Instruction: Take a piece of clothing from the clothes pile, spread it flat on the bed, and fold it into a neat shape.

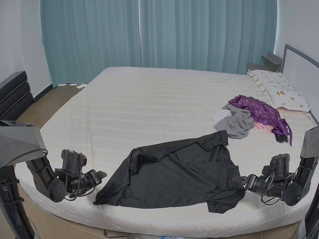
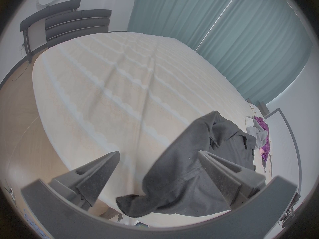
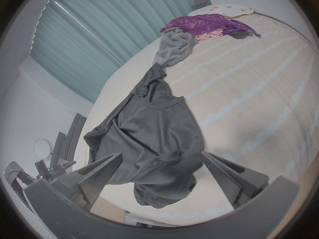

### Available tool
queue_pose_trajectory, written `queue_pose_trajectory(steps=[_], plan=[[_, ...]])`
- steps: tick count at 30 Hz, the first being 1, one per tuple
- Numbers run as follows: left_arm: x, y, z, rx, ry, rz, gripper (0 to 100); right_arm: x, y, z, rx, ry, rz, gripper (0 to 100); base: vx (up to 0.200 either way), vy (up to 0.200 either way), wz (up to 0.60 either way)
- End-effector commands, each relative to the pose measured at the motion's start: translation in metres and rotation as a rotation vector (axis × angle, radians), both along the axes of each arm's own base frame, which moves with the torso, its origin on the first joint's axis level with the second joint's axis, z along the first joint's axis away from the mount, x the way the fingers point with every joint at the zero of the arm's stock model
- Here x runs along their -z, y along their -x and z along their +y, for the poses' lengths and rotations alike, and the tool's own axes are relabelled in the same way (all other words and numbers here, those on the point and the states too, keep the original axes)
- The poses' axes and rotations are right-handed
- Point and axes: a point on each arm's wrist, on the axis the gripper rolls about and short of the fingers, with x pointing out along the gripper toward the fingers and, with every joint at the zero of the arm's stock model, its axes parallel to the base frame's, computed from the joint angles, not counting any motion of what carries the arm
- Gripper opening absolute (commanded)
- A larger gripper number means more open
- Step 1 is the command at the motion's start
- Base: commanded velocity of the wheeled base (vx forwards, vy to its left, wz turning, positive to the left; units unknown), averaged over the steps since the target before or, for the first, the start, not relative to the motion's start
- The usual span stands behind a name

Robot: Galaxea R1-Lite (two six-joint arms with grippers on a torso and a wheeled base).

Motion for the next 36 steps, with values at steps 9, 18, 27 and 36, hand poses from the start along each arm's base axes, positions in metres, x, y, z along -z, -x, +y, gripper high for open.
queue_pose_trajectory(steps=[9,18,27,36], plan=[[-0.011,-0.013,-0.007,0.012,0.017,-0.068,100,-0.007,-0.004,-0.001,0.008,-0.009,-0.056,100,0.000,0.000,0.00],[-0.026,-0.031,-0.050,0.136,0.043,-0.160,100,-0.007,-0.004,-0.001,0.008,-0.009,-0.054,100,0.000,0.000,0.00],[-0.028,-0.050,-0.106,0.298,0.088,-0.155,100,-0.004,-0.003,0.001,0.000,-0.008,-0.043,100,0.000,0.000,0.00],[-0.012,-0.062,-0.142,0.412,0.136,-0.103,100,-0.004,-0.004,0.002,-0.005,-0.008,-0.043,100,0.000,0.000,0.00]])
